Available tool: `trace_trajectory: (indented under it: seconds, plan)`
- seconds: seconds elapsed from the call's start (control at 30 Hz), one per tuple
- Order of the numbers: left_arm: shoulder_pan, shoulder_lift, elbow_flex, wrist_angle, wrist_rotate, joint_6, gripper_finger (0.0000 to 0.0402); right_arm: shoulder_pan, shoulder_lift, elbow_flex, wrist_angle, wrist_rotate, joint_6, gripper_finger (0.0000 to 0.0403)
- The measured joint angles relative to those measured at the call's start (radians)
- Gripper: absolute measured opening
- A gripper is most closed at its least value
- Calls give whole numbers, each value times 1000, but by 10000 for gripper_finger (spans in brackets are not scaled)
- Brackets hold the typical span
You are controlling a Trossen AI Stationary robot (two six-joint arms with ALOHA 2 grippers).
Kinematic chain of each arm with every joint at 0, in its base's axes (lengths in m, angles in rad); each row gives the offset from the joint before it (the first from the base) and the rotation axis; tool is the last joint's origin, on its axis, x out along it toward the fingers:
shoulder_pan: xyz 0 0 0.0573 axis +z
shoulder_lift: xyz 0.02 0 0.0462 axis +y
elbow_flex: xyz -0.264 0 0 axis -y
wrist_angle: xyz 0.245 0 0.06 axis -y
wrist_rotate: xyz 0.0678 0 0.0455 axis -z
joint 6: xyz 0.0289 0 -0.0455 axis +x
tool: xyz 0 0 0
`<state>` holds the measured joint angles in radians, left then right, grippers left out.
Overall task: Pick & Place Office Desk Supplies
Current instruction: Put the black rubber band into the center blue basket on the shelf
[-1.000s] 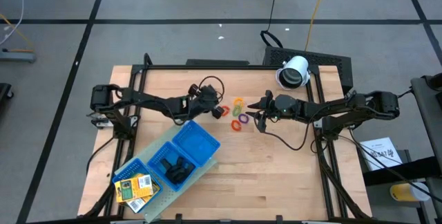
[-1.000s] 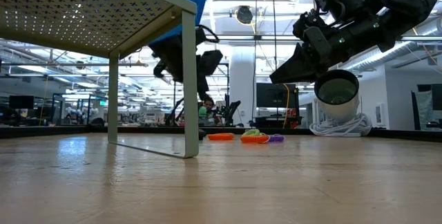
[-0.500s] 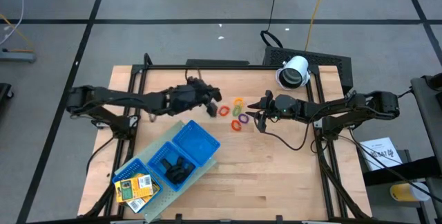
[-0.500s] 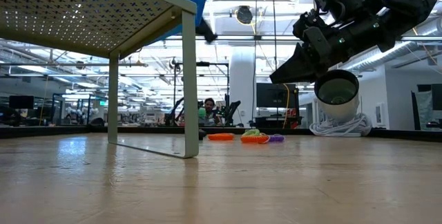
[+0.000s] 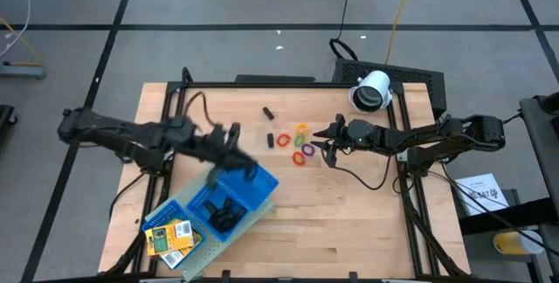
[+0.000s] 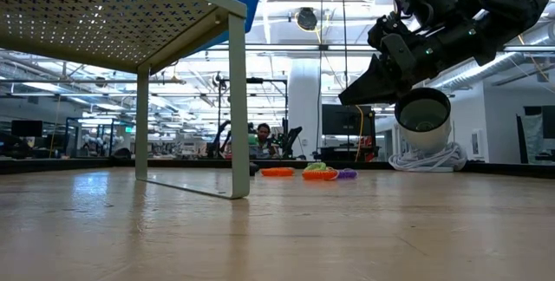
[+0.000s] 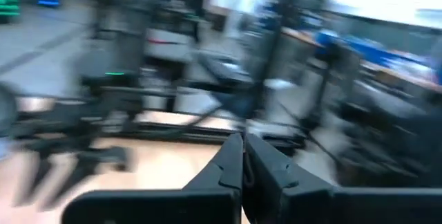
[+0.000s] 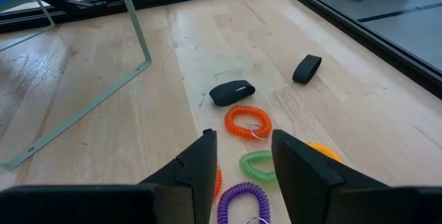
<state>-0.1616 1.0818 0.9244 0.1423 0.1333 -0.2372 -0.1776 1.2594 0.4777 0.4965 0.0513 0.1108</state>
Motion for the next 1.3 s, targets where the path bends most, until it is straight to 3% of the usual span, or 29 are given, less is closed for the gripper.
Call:
trace_trajectory:
  seconds: [0.17,0.37,0.53,0.67,1.0,1.3]
  plan:
    - [-152,-48,0,-148,27,26,24,0,0,0,0,0,0,128]
    - [-314,-43,0,-337,-101,-61,63,0,0,0,1,0,0,128]
    - [-403,-16,-1,-363,-235,-140,69,0,0,0,6,1,0,128]
    - [-460,-21,0,-324,-277,-128,69,0,0,0,7,4,0,128]
    - [-502,-20,0,-264,-295,-50,71,0,0,0,8,4,0,128]
    - [-442,-20,0,-316,-305,-104,97,0,0,0,8,4,0,128]
